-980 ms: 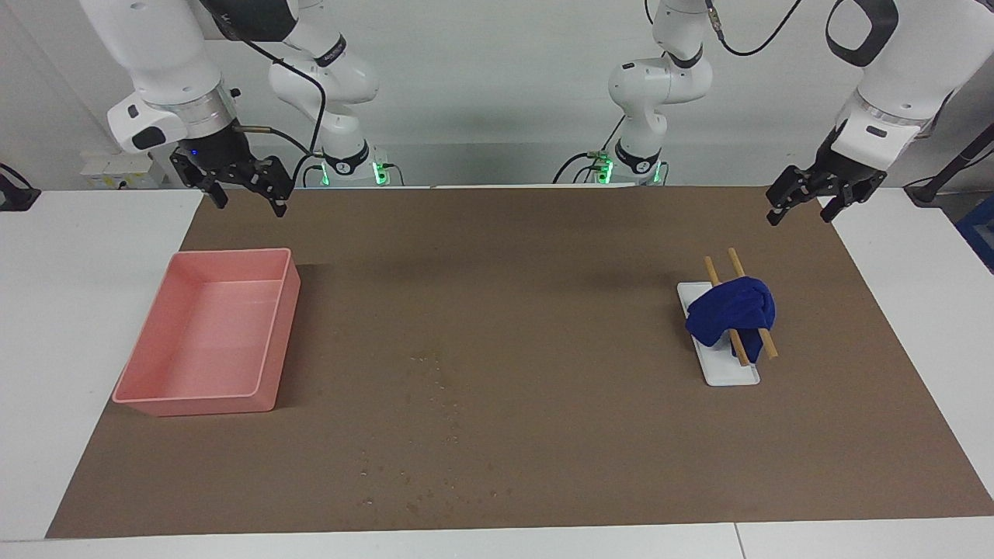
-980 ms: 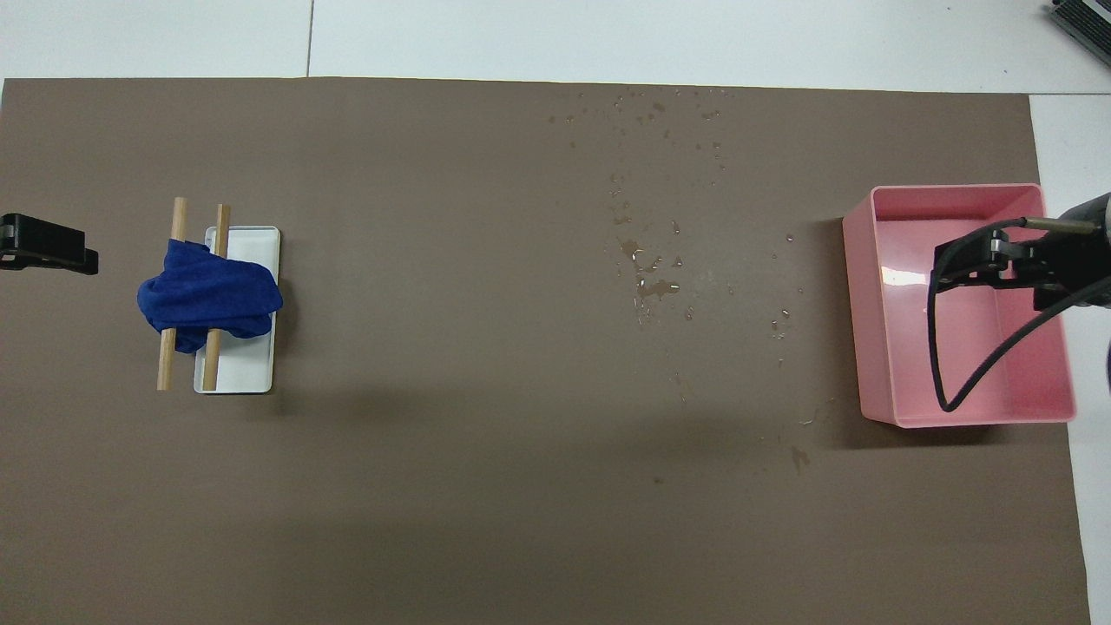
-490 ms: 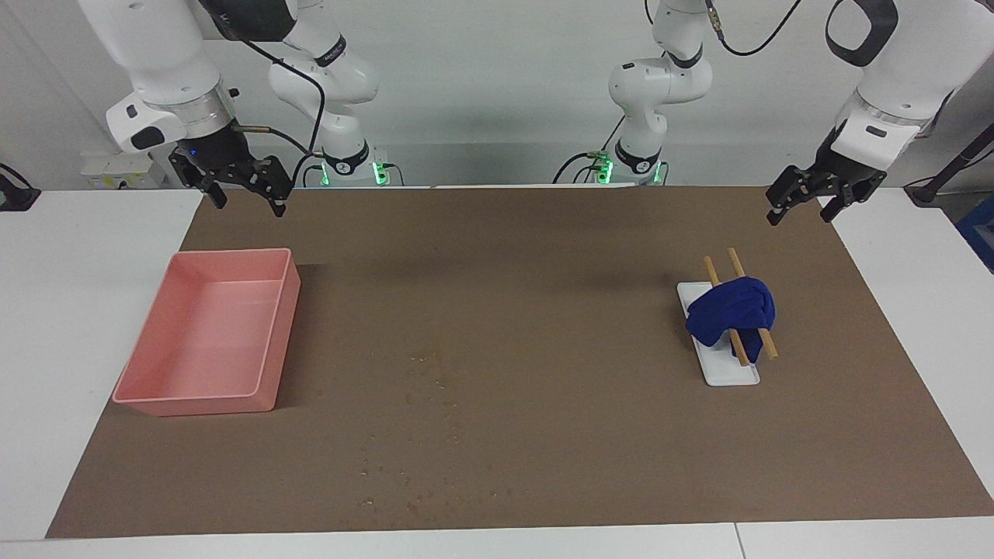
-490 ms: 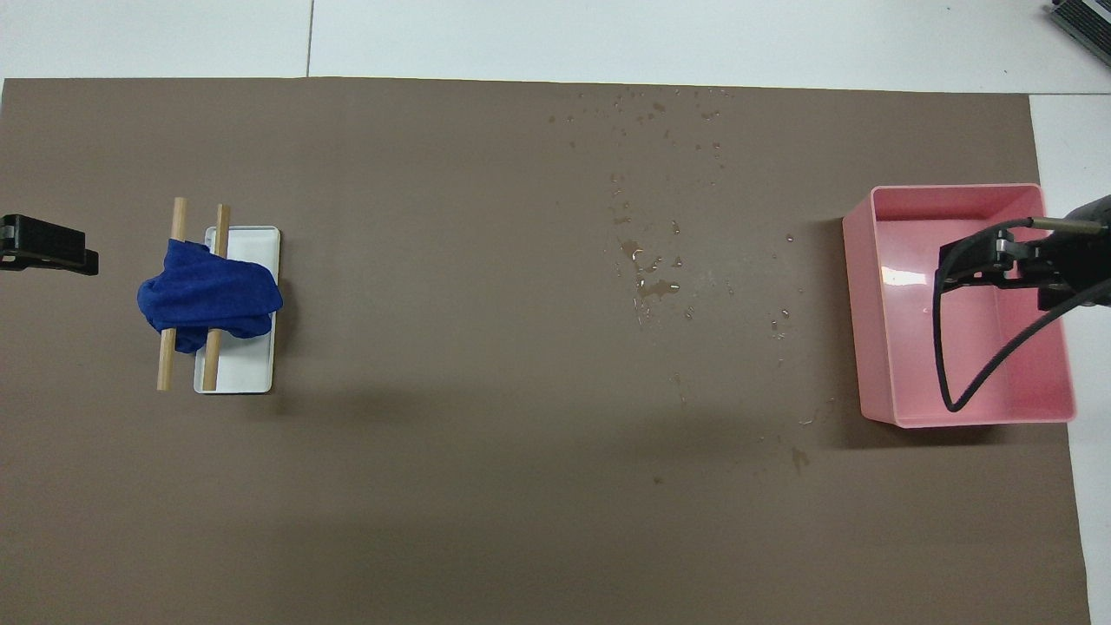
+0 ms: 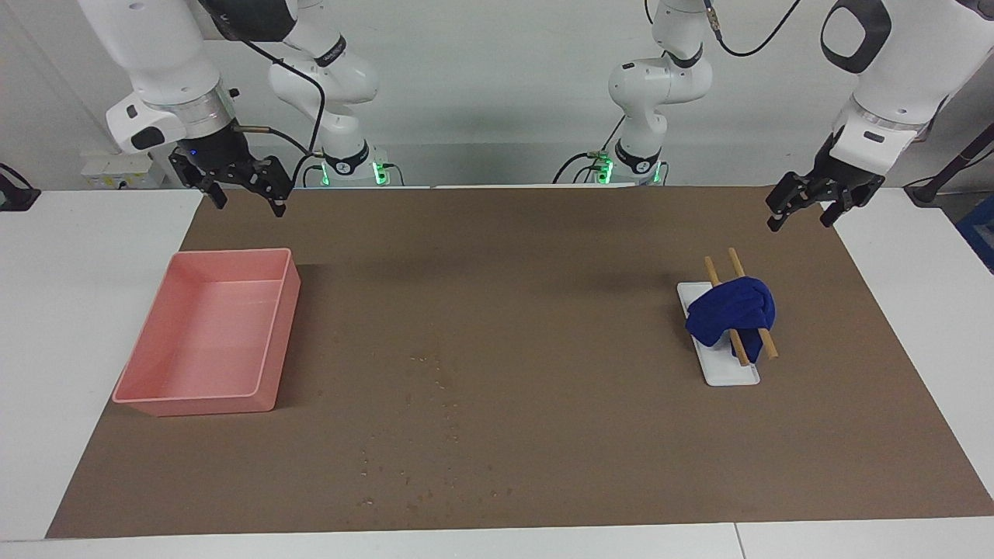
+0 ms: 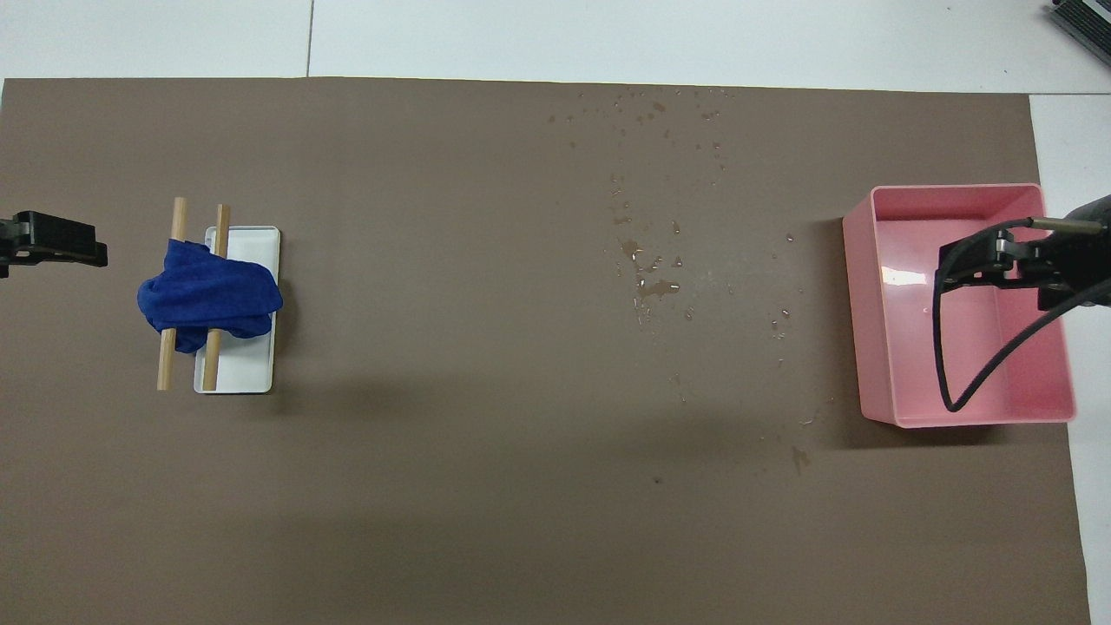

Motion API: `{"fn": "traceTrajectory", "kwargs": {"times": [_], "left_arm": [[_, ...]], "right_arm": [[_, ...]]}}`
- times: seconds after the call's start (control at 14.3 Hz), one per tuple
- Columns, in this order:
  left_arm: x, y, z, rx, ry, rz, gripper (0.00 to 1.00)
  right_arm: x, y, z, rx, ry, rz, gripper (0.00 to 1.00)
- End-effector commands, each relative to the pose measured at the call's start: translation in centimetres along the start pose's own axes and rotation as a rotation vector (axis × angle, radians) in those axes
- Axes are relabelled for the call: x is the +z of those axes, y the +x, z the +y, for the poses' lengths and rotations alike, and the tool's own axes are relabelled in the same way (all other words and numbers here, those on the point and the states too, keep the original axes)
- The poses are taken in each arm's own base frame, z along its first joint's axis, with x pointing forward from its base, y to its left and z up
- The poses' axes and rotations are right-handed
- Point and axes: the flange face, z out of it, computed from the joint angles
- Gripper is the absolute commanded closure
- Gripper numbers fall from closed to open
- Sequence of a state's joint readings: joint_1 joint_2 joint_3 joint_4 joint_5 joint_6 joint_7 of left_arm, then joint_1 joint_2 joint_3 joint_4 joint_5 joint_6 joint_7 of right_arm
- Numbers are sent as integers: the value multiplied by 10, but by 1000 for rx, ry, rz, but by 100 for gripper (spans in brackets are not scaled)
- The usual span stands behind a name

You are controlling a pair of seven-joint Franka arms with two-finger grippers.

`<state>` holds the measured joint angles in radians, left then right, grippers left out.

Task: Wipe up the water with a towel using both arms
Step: 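Reach the left gripper to the blue cloth and grasp it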

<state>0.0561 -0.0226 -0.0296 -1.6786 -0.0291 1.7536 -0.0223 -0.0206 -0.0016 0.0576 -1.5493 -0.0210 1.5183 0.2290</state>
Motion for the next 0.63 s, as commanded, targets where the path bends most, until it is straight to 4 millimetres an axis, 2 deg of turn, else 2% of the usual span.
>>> {"fn": "traceTrajectory", "kwargs": {"times": [0.0, 0.21, 0.42, 0.56], "left_arm": [[27, -20, 5, -18, 17, 70, 0], [54, -13, 2, -27, 34, 109, 0], [108, -9, 0, 22, 94, 148, 0], [136, -11, -6, 13, 90, 166, 0]], "right_arm": [[0, -5, 5, -18, -8, 11, 0], [1, -5, 3, -14, -7, 14, 0], [0, -6, -3, -14, -4, 20, 0], [0, -7, -9, 3, -2, 22, 0]]}}
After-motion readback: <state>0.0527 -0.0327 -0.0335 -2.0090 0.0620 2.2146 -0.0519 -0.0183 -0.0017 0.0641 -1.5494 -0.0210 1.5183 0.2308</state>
